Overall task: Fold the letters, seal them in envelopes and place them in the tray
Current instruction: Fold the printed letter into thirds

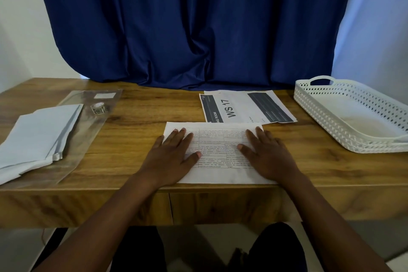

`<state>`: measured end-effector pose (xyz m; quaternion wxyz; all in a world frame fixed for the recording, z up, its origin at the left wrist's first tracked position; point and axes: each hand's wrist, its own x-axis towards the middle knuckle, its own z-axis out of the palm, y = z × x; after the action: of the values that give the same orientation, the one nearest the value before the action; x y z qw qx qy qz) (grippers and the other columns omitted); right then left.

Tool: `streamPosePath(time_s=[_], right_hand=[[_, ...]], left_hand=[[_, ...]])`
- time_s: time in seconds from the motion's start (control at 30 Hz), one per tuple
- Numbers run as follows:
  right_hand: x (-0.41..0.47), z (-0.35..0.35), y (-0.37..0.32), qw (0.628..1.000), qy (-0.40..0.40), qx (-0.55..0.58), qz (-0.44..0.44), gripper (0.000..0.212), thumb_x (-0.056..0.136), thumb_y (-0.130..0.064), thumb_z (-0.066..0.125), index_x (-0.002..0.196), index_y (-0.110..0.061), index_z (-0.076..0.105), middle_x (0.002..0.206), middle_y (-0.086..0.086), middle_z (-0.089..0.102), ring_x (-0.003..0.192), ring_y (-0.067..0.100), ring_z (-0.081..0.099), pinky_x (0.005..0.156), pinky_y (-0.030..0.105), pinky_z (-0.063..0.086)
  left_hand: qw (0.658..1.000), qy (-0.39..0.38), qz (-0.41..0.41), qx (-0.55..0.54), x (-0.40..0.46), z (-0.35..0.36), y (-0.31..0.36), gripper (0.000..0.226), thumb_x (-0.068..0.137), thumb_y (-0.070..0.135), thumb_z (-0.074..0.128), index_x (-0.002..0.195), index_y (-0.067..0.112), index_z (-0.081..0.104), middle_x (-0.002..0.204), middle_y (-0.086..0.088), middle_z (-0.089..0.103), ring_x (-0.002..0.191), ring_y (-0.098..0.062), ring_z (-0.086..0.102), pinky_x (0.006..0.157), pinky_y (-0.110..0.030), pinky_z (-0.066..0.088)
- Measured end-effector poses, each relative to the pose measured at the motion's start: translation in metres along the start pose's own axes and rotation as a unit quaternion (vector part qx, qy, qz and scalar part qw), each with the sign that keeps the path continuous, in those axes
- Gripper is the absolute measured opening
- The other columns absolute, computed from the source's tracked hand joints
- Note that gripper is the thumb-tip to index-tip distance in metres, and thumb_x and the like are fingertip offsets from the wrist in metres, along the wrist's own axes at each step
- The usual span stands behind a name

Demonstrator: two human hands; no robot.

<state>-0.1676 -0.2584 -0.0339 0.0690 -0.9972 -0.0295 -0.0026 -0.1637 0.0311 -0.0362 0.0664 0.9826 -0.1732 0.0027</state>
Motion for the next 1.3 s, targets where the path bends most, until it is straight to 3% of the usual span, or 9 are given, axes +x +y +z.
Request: streamPosePath(time_s=[0.1,0.2,0.27,0.4,0.6,0.8,1.17,1.3], right_hand=[[-0.004,-0.003,-0.011,0.999,-0.005,-0.030,0.034,0.074,0.099,-0.067,0.017,0.161,-0.025,0.012,0.169,0.010,0.008,0.155,0.034,0.002,0.122,0.059,0.005],[-0.002,-0.008,-0.043,0.993,0.074,-0.086,0.020,0.063,0.103,-0.053,0.025,0.156,-0.019,0.025,0.167,0.017,0.016,0.154,0.040,0.005,0.120,0.064,0.011],[0.002,-0.004,-0.077,0.993,0.102,-0.043,-0.043,0.060,0.103,-0.045,0.028,0.157,-0.020,0.023,0.167,0.013,0.016,0.155,0.035,0.004,0.122,0.061,0.010],[0.007,0.017,-0.111,0.989,0.041,0.076,-0.117,0.058,0.105,-0.042,0.023,0.161,-0.026,0.014,0.168,0.006,0.016,0.156,0.026,0.008,0.124,0.053,0.006],[0.007,0.016,-0.048,0.997,0.010,0.014,-0.080,0.078,0.093,-0.075,0.005,0.160,-0.035,0.006,0.170,0.001,0.002,0.156,0.024,-0.002,0.124,0.051,0.002],[-0.005,0.001,0.016,0.999,0.001,-0.017,0.037,0.081,0.093,-0.074,0.009,0.161,-0.029,0.002,0.170,0.003,0.002,0.156,0.026,-0.001,0.125,0.053,0.006],[-0.037,0.002,0.025,0.992,0.066,0.016,0.109,0.086,0.092,-0.078,0.017,0.159,-0.024,0.022,0.168,-0.001,0.018,0.155,0.022,0.012,0.123,0.054,0.014],[-0.058,0.001,0.037,0.980,0.151,0.062,0.112,0.066,0.099,-0.062,0.039,0.151,-0.021,0.043,0.160,0.003,0.040,0.147,0.024,0.035,0.119,0.052,0.029]], left_hand=[[1.000,-0.020,-0.011,0.011,0.001,-0.001,0.004,0.077,0.101,0.068,0.017,0.164,0.027,0.001,0.173,0.001,-0.008,0.158,-0.017,-0.010,0.127,-0.053,-0.001],[0.999,-0.016,-0.017,0.031,0.009,-0.004,0.013,0.077,0.103,0.063,0.023,0.164,0.023,0.002,0.172,-0.003,-0.015,0.157,-0.026,-0.017,0.125,-0.059,-0.003],[1.000,0.000,0.016,0.023,0.013,-0.005,0.022,0.075,0.104,0.058,0.029,0.164,0.022,0.002,0.171,-0.003,-0.018,0.157,-0.027,-0.018,0.126,-0.059,-0.001],[0.998,-0.014,0.057,0.038,0.014,0.006,0.024,0.072,0.105,0.052,0.028,0.164,0.027,-0.007,0.172,0.002,-0.011,0.158,-0.021,-0.014,0.127,-0.054,-0.002],[0.999,0.002,0.040,0.013,0.015,0.011,0.013,0.076,0.099,0.068,0.007,0.164,0.029,-0.001,0.172,0.007,-0.007,0.158,-0.016,-0.011,0.128,-0.049,-0.002],[0.999,0.009,0.031,0.016,0.015,0.011,0.015,0.081,0.095,0.073,0.005,0.164,0.029,-0.001,0.172,0.006,-0.006,0.158,-0.016,-0.008,0.128,-0.051,0.000],[0.999,0.001,0.040,0.013,0.005,0.009,0.038,0.075,0.098,0.071,0.013,0.163,0.036,0.000,0.173,0.003,-0.005,0.159,-0.020,-0.009,0.127,-0.054,0.000],[0.998,-0.010,0.046,0.032,0.003,0.009,0.051,0.069,0.100,0.068,0.016,0.162,0.040,0.002,0.173,0.001,-0.005,0.159,-0.024,-0.008,0.126,-0.058,0.002]])
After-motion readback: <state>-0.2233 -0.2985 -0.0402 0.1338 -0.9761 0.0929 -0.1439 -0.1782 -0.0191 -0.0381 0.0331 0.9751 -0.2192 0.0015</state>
